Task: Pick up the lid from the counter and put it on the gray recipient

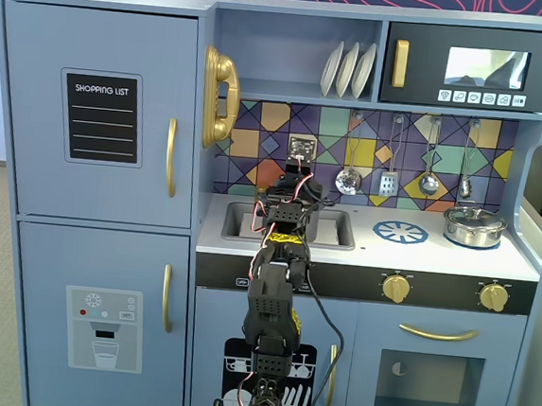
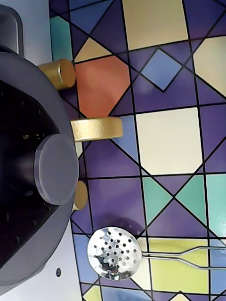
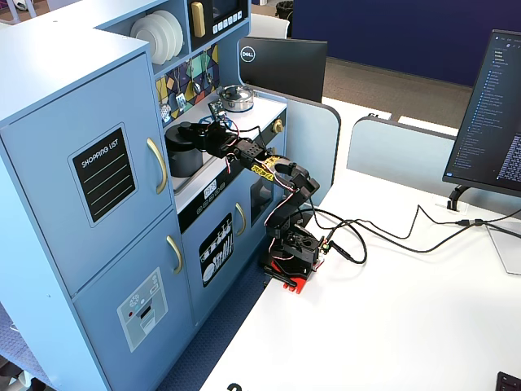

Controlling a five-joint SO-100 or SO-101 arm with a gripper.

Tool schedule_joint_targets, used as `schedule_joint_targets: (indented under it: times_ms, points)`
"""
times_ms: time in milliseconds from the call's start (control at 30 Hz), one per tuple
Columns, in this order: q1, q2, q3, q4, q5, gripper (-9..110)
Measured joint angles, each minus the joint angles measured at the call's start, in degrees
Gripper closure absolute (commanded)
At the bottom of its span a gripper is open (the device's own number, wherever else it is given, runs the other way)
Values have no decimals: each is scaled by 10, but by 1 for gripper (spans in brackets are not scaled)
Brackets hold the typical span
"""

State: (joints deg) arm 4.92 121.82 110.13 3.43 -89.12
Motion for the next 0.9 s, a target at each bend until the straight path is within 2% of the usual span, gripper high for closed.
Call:
schedule_joint_targets:
  times_ms: [733,900]
  points:
    - [-26,-19,37,-28,-8,102]
    - [-25,-15,48,-43,-16,69]
